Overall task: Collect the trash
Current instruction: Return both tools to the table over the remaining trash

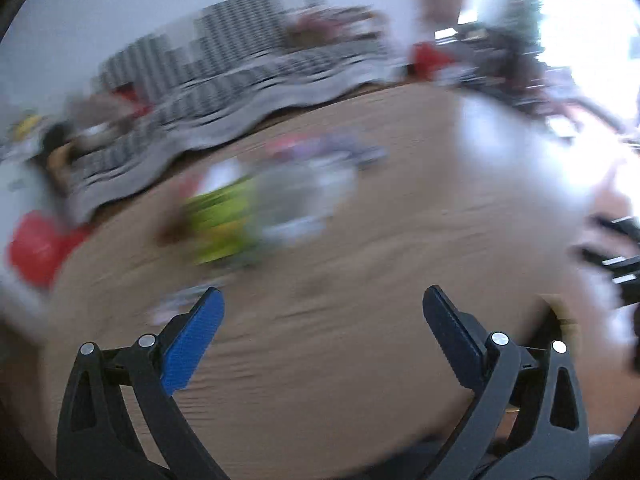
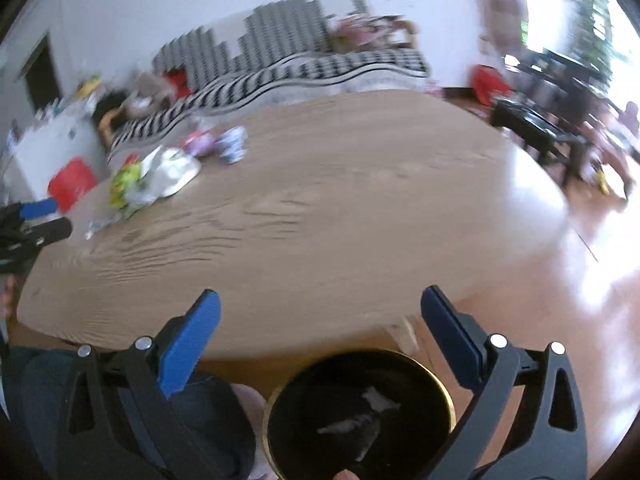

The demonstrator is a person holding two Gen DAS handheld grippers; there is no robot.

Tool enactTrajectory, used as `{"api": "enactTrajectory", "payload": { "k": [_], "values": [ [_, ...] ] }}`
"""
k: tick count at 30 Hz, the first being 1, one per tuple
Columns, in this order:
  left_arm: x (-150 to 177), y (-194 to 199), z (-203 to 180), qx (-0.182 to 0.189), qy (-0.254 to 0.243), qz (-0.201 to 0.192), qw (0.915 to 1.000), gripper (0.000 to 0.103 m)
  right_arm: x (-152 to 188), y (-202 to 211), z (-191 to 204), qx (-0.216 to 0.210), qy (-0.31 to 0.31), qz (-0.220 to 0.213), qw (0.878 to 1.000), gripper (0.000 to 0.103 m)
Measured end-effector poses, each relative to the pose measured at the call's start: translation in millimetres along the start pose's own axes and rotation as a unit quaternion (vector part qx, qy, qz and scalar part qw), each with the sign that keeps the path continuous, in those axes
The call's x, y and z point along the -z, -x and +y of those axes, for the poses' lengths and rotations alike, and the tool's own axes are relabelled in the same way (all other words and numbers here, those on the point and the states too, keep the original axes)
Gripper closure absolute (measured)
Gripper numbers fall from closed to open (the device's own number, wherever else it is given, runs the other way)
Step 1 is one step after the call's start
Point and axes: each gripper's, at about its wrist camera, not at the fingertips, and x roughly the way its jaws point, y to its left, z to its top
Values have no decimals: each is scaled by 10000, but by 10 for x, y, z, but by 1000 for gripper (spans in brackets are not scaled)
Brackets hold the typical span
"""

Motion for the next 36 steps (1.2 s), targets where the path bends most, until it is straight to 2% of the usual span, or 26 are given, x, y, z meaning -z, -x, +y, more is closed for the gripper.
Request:
{"api": "enactTrajectory", "payload": {
  "k": [1, 3, 5, 7, 10, 15, 18, 20, 22, 28, 36],
  "values": [
    [69, -75, 187, -191, 91, 135, 9997, 6, -61, -109, 126, -22, 154, 97, 9998, 6],
    [249, -365, 600, -806, 395, 503, 9947, 7, -199, -363, 387, 2, 480, 336, 9983, 6],
    [381, -535, 819, -967, 642, 675, 9910, 6, -300, -627, 582, 61, 736, 536, 9958, 6],
    [466, -702, 1013, -772, 914, 825, 9894, 6, -368, -859, 689, 60, 888, 684, 9937, 6],
    [506, -865, 1148, -628, 966, 988, 9884, 6, -537, -1184, 866, 77, 1155, 860, 9896, 6],
    [404, -1031, 1452, -409, 1250, 915, 9871, 6, -787, -1592, 1048, 154, 1653, 1028, 9807, 6],
    [361, -1178, 1536, 81, 1440, 923, 9852, 5, -961, -1821, 1107, -16, 1683, 1094, 9796, 6],
    [328, -1229, 1506, 204, 1287, 829, 9880, 5, -1089, -1978, 1117, -92, 1617, 1123, 9804, 6],
    [282, -1287, 1485, 278, 1190, 765, 9896, 5, -1248, -2187, 1138, -241, 1570, 1142, 9807, 5],
    [179, -1391, 1452, 379, 1066, 683, 9912, 5, -1668, -2655, 1192, -242, 1563, 1158, 9806, 5],
    [214, -1389, 1438, 387, 1062, 648, 9915, 5, -1843, -2833, 1228, -285, 1633, 1250, 9782, 5]
  ]
}}
